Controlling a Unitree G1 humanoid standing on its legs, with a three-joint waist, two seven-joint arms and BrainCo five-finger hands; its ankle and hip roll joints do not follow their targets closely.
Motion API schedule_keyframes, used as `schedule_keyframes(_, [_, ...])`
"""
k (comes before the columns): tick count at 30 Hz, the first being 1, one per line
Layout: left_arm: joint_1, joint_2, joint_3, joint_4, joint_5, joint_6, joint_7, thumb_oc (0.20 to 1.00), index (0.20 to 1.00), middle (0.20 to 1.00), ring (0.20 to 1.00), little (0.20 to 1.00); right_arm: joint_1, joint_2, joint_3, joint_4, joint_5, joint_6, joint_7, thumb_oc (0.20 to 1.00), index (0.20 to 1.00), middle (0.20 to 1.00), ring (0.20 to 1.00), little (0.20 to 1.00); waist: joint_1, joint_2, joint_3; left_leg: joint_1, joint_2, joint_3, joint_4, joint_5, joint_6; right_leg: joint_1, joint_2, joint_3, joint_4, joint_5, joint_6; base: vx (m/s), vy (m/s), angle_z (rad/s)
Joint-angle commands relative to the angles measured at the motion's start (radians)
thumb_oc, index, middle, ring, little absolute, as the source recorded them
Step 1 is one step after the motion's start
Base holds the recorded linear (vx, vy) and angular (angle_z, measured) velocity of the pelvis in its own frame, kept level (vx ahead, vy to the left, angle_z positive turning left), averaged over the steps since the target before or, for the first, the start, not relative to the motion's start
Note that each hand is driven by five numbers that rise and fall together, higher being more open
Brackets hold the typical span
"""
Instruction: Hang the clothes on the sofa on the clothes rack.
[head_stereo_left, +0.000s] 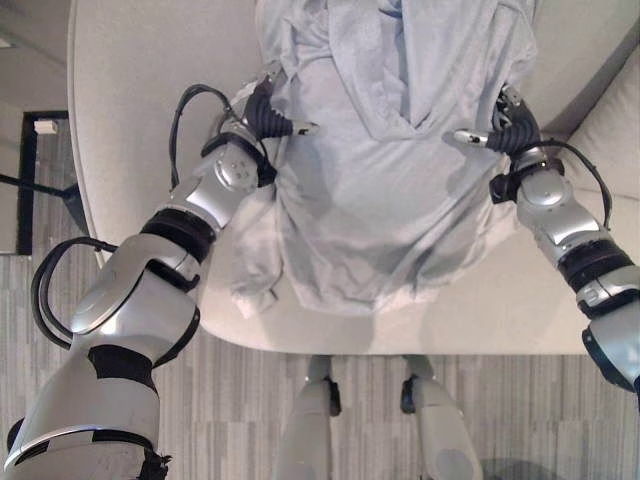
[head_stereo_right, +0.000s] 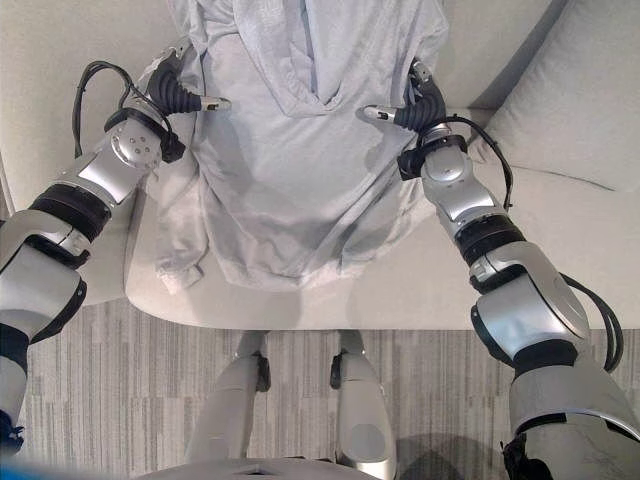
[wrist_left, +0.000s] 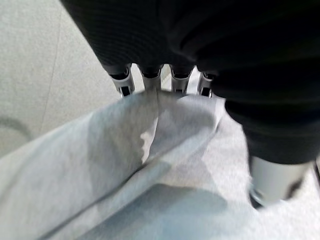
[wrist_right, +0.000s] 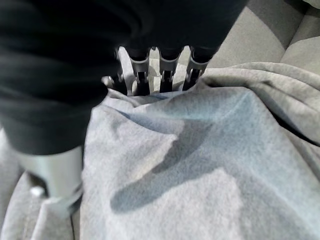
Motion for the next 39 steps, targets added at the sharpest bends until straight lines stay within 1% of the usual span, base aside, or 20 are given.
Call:
schedule_keyframes(1, [-0.071, -0.006, -0.004, 0.058, -0.05, -0.034, 0.008, 0.2, 0.2, 0.2, 0.2, 0.2, -0.063, 0.018, 0.013, -0.027, 0.007, -0.053, 0.009, 0.2, 0.2, 0.2, 0.2, 0.2, 0.02, -0.027, -0.034, 0.016, -0.005, 0.0, 0.004, -0.017, -0.07, -0.092, -0.032, 0.06, 0.011, 0.053, 0.136, 0.0, 0.0, 0.0])
schedule_keyframes(10, [-0.058, -0.011, 0.01, 0.04, -0.054, -0.033, 0.013, 0.2, 0.2, 0.2, 0.2, 0.2, -0.04, 0.009, -0.01, -0.065, 0.002, -0.06, -0.004, 0.2, 0.2, 0.2, 0.2, 0.2, 0.02, -0.028, -0.03, 0.021, -0.005, -0.002, 0.004, -0.02, -0.07, -0.086, -0.032, 0.059, 0.011, 0.051, 0.136, 0.0, 0.0, 0.0])
schedule_keyframes(17, [-0.042, 0.005, 0.03, 0.012, -0.037, -0.035, 0.027, 0.2, 0.2, 0.2, 0.2, 0.2, 0.008, 0.0, -0.067, -0.103, -0.019, -0.074, -0.028, 0.2, 0.2, 0.2, 0.2, 0.2, 0.02, -0.026, -0.031, 0.031, -0.003, -0.001, 0.004, -0.025, -0.067, -0.076, -0.033, 0.057, 0.011, 0.048, 0.136, 0.0, 0.0, 0.0])
schedule_keyframes(22, [-0.026, 0.016, 0.055, -0.036, -0.03, -0.04, 0.049, 0.2, 0.2, 0.2, 0.2, 0.2, 0.055, 0.009, -0.129, -0.147, -0.032, -0.09, -0.06, 0.2, 0.2, 0.2, 0.2, 0.2, 0.021, -0.023, -0.032, 0.038, -0.002, -0.003, 0.004, -0.029, -0.066, -0.068, -0.034, 0.055, 0.011, 0.044, 0.136, 0.0, 0.0, 0.0])
schedule_keyframes(23, [-0.01, 0.021, 0.076, -0.071, -0.026, -0.044, 0.061, 0.2, 0.2, 0.2, 0.2, 0.2, 0.089, 0.019, -0.172, -0.19, -0.03, -0.103, -0.075, 0.2, 0.2, 0.2, 0.2, 0.2, 0.02, -0.02, -0.032, 0.041, -0.002, -0.004, 0.004, -0.032, -0.065, -0.063, -0.036, 0.057, 0.011, 0.041, 0.136, 0.0, 0.0, 0.0])
schedule_keyframes(24, [-0.008, 0.022, 0.077, -0.073, -0.025, -0.043, 0.061, 0.2, 0.2, 0.2, 0.2, 0.2, 0.092, 0.019, -0.174, -0.194, -0.031, -0.102, -0.076, 0.2, 0.2, 0.2, 0.2, 0.2, 0.02, -0.021, -0.032, 0.042, -0.002, -0.004, 0.004, -0.032, -0.065, -0.062, -0.036, 0.057, 0.011, 0.04, 0.136, 0.0, 0.0, 0.0])
schedule_keyframes(26, [0.009, 0.023, 0.096, -0.105, -0.017, -0.044, 0.074, 0.2, 0.2, 0.2, 0.2, 0.2, 0.129, 0.034, -0.219, -0.238, -0.03, -0.12, -0.089, 0.2, 0.2, 0.2, 0.2, 0.2, 0.019, -0.019, -0.035, 0.048, -0.002, -0.006, 0.004, -0.036, -0.064, -0.055, -0.036, 0.057, 0.011, 0.037, 0.136, 0.0, 0.0, 0.0])
schedule_keyframes(29, [0.056, 0.032, 0.15, -0.189, 0.005, -0.052, 0.097, 0.2, 0.2, 0.2, 0.2, 0.2, 0.219, 0.068, -0.313, -0.336, -0.039, -0.155, -0.113, 0.2, 0.2, 0.2, 0.2, 0.2, 0.021, -0.012, -0.041, 0.065, 0.0, -0.007, 0.004, -0.044, -0.061, -0.036, -0.04, 0.056, 0.011, 0.028, 0.136, 0.0, 0.0, 0.0])
schedule_keyframes(30, [0.059, 0.032, 0.15, -0.192, 0.006, -0.05, 0.097, 0.2, 0.2, 0.2, 0.2, 0.2, 0.224, 0.069, -0.315, -0.34, -0.041, -0.154, -0.114, 0.2, 0.2, 0.2, 0.2, 0.2, 0.021, -0.013, -0.042, 0.066, 0.0, -0.007, 0.004, -0.044, -0.061, -0.035, -0.04, 0.056, 0.011, 0.027, 0.136, 0.0, 0.0, 0.0])
schedule_keyframes(31, [0.083, 0.044, 0.177, -0.243, 0.025, -0.055, 0.109, 0.2, 0.2, 0.2, 0.2, 0.2, 0.275, 0.089, -0.368, -0.399, -0.034, -0.175, -0.113, 0.2, 0.2, 0.2, 0.2, 0.2, 0.022, -0.01, -0.048, 0.076, 0.002, -0.007, 0.004, -0.049, -0.06, -0.023, -0.042, 0.056, 0.011, 0.022, 0.136, 0.0, 0.0, 0.0])
schedule_keyframes(32, [0.086, 0.044, 0.177, -0.247, 0.026, -0.053, 0.109, 0.2, 0.2, 0.2, 0.2, 0.2, 0.28, 0.09, -0.37, -0.404, -0.035, -0.173, -0.114, 0.2, 0.2, 0.2, 0.2, 0.2, 0.023, -0.01, -0.048, 0.077, 0.002, -0.007, 0.004, -0.049, -0.06, -0.022, -0.042, 0.056, 0.011, 0.022, 0.136, 0.0, 0.0, 0.0])
schedule_keyframes(34, [0.128, 0.059, 0.211, -0.314, 0.042, -0.058, 0.118, 0.2, 0.2, 0.2, 0.2, 0.2, 0.331, 0.11, -0.414, -0.463, -0.033, -0.191, -0.113, 0.2, 0.2, 0.2, 0.2, 0.2, 0.028, -0.009, -0.056, 0.095, 0.002, -0.007, 0.004, -0.056, -0.059, -0.002, -0.046, 0.054, 0.011, 0.014, 0.136, 0.0, 0.0, 0.0])
schedule_keyframes(36, [0.204, 0.091, 0.268, -0.417, 0.067, -0.061, 0.117, 0.2, 0.2, 0.2, 0.2, 0.2, 0.403, 0.126, -0.474, -0.545, -0.046, -0.205, -0.109, 0.2, 0.2, 0.2, 0.2, 0.2, 0.034, -0.008, -0.073, 0.125, 0.006, -0.005, 0.004, -0.068, -0.057, 0.03, -0.052, 0.049, 0.011, 0.003, 0.135, 0.07, -0.02, 0.01])
schedule_keyframes(37, [0.292, 0.119, 0.339, -0.531, 0.088, -0.071, 0.107, 0.2, 0.2, 0.2, 0.2, 0.2, 0.472, 0.141, -0.54, -0.636, -0.065, -0.21, -0.093, 0.2, 0.2, 0.2, 0.2, 0.2, 0.043, -0.01, -0.098, 0.162, 0.011, 0.0, 0.004, -0.083, -0.056, 0.07, -0.057, 0.042, 0.011, -0.014, 0.134, 0.09, -0.019, 0.01])
schedule_keyframes(38, [0.3, 0.12, 0.343, -0.538, 0.089, -0.069, 0.106, 0.2, 0.2, 0.2, 0.2, 0.2, 0.477, 0.142, -0.539, -0.641, -0.066, -0.208, -0.093, 0.2, 0.2, 0.2, 0.2, 0.2, 0.042, -0.009, -0.098, 0.165, 0.011, 0.0, 0.004, -0.084, -0.056, 0.074, -0.057, 0.041, 0.011, -0.015, 0.134, 0.09, -0.019, 0.0])
schedule_keyframes(39, [0.336, 0.132, 0.375, -0.574, 0.097, -0.074, 0.102, 0.2, 0.2, 0.2, 0.2, 0.2, 0.498, 0.143, -0.557, -0.664, -0.077, -0.207, -0.089, 0.2, 0.2, 0.2, 0.2, 0.2, 0.047, -0.01, -0.108, 0.179, 0.014, 0.001, 0.004, -0.09, -0.056, 0.09, -0.061, 0.038, 0.011, -0.021, 0.134, 0.05, -0.022, 0.0])
